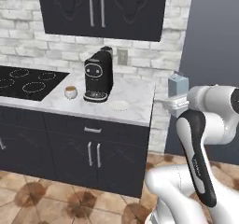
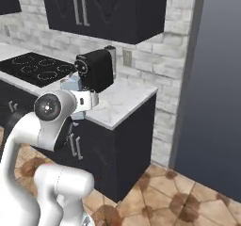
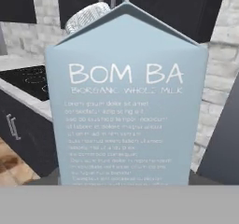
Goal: Take a sugar cube from the saucer and place it inside the coffee. Then, grab milk from the fridge and place it next to the coffee on the counter to sweeten the coffee.
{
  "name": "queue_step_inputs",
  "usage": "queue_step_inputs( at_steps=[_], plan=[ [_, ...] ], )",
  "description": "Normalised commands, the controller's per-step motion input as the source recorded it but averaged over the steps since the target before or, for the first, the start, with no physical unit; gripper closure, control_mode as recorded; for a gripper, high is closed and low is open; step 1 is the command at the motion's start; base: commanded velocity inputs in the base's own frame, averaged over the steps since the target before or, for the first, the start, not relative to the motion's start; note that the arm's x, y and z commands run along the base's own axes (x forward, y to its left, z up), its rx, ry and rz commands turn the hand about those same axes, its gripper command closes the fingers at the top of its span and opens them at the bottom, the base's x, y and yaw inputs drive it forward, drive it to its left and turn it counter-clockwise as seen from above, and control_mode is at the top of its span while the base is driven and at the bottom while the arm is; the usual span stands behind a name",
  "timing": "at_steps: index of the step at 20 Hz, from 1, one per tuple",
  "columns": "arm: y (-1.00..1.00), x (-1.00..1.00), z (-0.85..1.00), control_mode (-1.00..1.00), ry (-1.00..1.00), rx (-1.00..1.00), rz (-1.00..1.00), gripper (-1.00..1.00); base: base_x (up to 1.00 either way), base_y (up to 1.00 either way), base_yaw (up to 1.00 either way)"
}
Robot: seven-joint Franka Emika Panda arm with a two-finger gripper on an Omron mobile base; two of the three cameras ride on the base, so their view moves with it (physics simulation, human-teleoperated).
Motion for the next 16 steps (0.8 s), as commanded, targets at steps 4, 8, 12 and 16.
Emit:
queue_step_inputs(
  at_steps=[4, 8, 12, 16],
  plan=[
    [0.0, 0.0, 0.0, 1.0, 0.0, 0.0, 0.0, 1.0, 0.33, 0.13, 0.62],
    [0.0, 0.0, 0.0, 1.0, 0.0, 0.0, 0.0, 1.0, 0.7, 0.51, 0.35],
    [0.0, 0.0, 0.0, 1.0, 0.0, 0.0, 0.0, 1.0, 0.95, 0.73, 0.21],
    [0.0, 0.0, 0.0, 1.0, 0.0, 0.0, 0.0, 1.0, 0.99, 0.74, 0.1]
  ],
)
